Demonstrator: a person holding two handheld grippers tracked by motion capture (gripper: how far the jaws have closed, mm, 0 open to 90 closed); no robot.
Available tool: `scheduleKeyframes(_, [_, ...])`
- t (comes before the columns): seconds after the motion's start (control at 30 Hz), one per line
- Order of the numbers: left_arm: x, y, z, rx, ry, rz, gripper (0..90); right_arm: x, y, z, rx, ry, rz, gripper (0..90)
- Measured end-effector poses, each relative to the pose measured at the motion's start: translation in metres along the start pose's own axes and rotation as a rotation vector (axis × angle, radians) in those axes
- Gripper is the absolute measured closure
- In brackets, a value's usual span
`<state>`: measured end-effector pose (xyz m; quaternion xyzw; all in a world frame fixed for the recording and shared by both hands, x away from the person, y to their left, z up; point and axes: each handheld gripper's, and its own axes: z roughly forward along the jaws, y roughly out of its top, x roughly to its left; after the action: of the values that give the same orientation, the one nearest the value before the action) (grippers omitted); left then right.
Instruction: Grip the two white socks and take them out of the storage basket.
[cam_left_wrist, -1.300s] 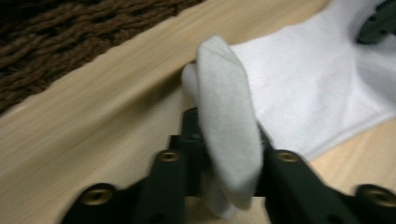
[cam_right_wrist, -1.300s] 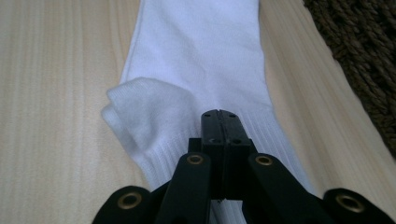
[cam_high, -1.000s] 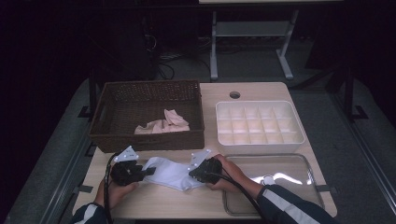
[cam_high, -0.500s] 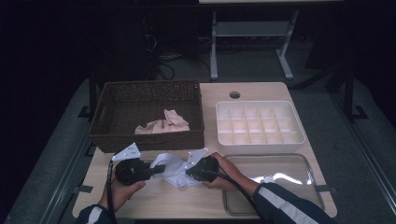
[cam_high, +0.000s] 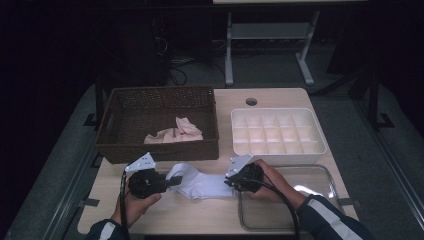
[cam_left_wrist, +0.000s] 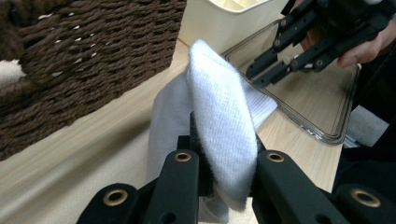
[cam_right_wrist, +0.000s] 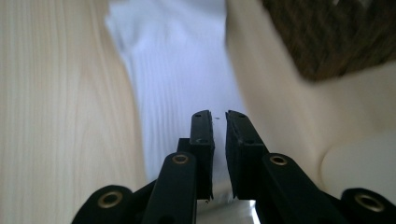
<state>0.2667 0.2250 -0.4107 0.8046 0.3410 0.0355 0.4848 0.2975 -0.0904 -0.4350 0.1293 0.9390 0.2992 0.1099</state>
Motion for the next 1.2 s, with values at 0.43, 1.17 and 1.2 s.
scheduleKeyframes(0.43, [-0.014,0.014,0.029,0.011,-0.029,0.059,82.1,-0.011,0.001,0.02,-0.015,-0.029,-0.013,81.9])
scheduleKeyframes(1.17, [-0.021,0.018,0.12,0.134,0.081,0.035,57.9,-0.016,-0.003,0.023,-0.015,-0.013,-0.049,81.0])
scheduleKeyframes(1.2, [-0.022,0.019,0.119,0.139,0.093,0.051,54.7,-0.017,-0.003,0.022,-0.013,-0.016,-0.048,80.8])
